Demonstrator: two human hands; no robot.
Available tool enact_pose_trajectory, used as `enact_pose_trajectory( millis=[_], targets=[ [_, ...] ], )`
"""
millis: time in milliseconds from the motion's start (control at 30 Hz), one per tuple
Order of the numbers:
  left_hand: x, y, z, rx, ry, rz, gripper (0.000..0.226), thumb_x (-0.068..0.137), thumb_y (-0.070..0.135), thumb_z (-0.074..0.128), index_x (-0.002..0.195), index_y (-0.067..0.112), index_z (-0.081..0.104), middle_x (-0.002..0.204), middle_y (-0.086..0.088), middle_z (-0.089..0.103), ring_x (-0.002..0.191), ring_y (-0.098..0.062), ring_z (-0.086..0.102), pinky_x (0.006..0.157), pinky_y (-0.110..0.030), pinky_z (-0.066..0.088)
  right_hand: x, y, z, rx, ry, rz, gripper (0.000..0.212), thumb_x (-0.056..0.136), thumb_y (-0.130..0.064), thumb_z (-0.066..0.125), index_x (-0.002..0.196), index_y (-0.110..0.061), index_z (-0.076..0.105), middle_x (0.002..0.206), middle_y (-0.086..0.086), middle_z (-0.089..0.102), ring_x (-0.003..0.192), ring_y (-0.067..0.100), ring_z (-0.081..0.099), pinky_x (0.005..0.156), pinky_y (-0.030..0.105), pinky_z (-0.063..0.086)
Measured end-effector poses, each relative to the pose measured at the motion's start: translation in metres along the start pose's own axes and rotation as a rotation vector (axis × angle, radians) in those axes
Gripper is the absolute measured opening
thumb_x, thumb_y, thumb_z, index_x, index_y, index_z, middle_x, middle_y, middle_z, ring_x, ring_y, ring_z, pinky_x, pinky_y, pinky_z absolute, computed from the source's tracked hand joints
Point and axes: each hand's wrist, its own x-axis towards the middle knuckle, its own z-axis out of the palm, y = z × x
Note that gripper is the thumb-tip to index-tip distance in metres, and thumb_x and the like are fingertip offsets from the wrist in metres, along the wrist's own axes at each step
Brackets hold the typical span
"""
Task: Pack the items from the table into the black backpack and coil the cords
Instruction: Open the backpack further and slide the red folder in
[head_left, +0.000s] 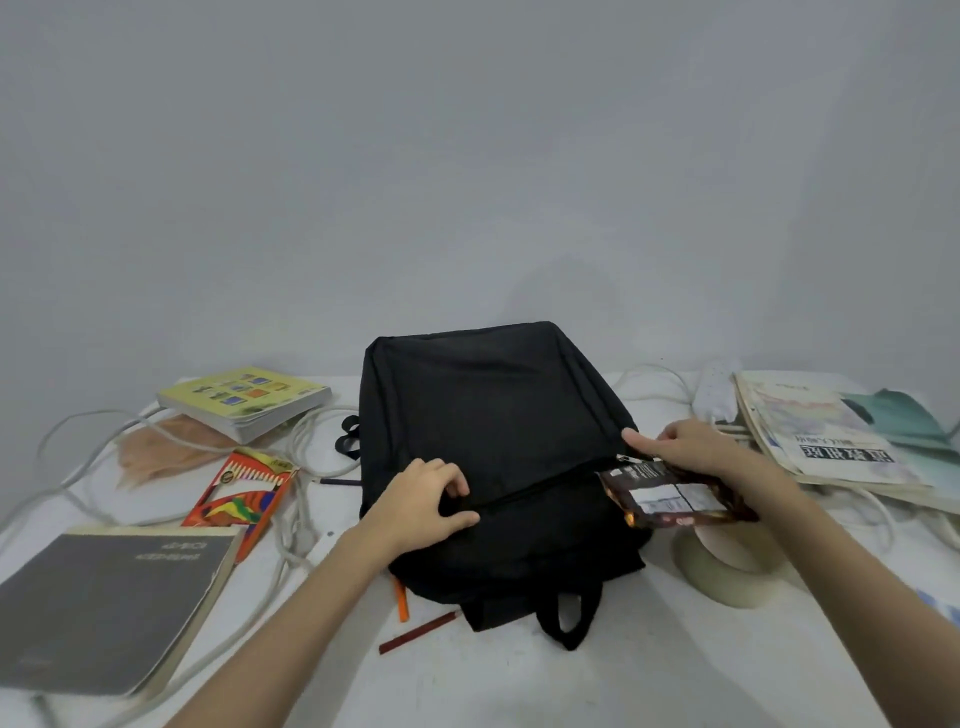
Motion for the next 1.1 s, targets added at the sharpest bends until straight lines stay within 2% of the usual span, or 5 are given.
enact_pose_trajectory(
  millis=[267, 533, 733, 900, 1100],
  targets=[
    [0.014, 0.015, -0.015, -0.264, 0.464, 0.011, 0.011, 0.092, 0.006, 0.054, 0.082, 0.013, 0.054, 0.082, 0.004, 0.054, 0.074, -0.005, 0.052, 0.07, -0.011, 0.038, -0.039, -0.034, 0.012, 0.415, -0.947, -0.284, 0.011, 0.089, -0.019, 0.06, 0.088, -0.012, 0.068, 0.082, 0.0, 0.07, 0.076, 0.013, 0.066, 0.075, 0.027, 0.052],
    [0.006, 0.025, -0.03, -0.294, 0.626, 0.083, 0.012, 0.091, 0.006, 0.055, 0.082, 0.014, 0.054, 0.079, 0.012, 0.051, 0.077, -0.001, 0.05, 0.069, -0.01, 0.038, -0.009, -0.093, 0.091, 1.226, -0.211, 0.184, 0.011, 0.091, -0.008, 0.057, 0.1, -0.003, 0.054, 0.091, 0.013, 0.061, 0.074, 0.024, 0.062, 0.054, 0.037, 0.052],
    [-0.005, 0.025, -0.018, -0.119, 0.419, 0.1, 0.018, 0.083, 0.041, 0.052, 0.083, 0.023, 0.056, 0.084, 0.011, 0.054, 0.08, -0.01, 0.048, 0.076, -0.026, 0.042, -0.018, -0.078, 0.066, 1.05, -0.6, -0.06, 0.033, 0.098, -0.003, 0.038, 0.13, 0.004, 0.043, 0.124, 0.016, 0.052, 0.125, 0.035, 0.047, 0.098, 0.041, 0.039],
    [-0.011, 0.074, 0.01, 0.043, 0.015, 0.052, 0.098, 0.053, 0.089, 0.045, 0.134, 0.035, 0.036, 0.145, 0.01, 0.028, 0.135, -0.018, 0.022, 0.109, -0.04, 0.021, -0.015, -0.032, 0.036, 0.848, -0.101, -0.013, 0.025, 0.093, -0.006, 0.048, 0.115, -0.001, 0.06, 0.089, 0.008, 0.066, 0.07, 0.017, 0.064, 0.055, 0.019, 0.051],
    [0.003, 0.106, 0.028, 0.316, -0.203, -0.009, 0.106, 0.075, 0.054, 0.063, 0.151, 0.02, -0.003, 0.15, -0.008, 0.025, 0.135, -0.034, 0.025, 0.104, -0.053, 0.029, -0.012, 0.016, 0.021, 1.161, 0.107, 0.095, 0.021, 0.091, 0.0, 0.047, 0.108, -0.004, 0.059, 0.086, 0.01, 0.066, 0.073, 0.022, 0.063, 0.061, 0.027, 0.049]
  ],
)
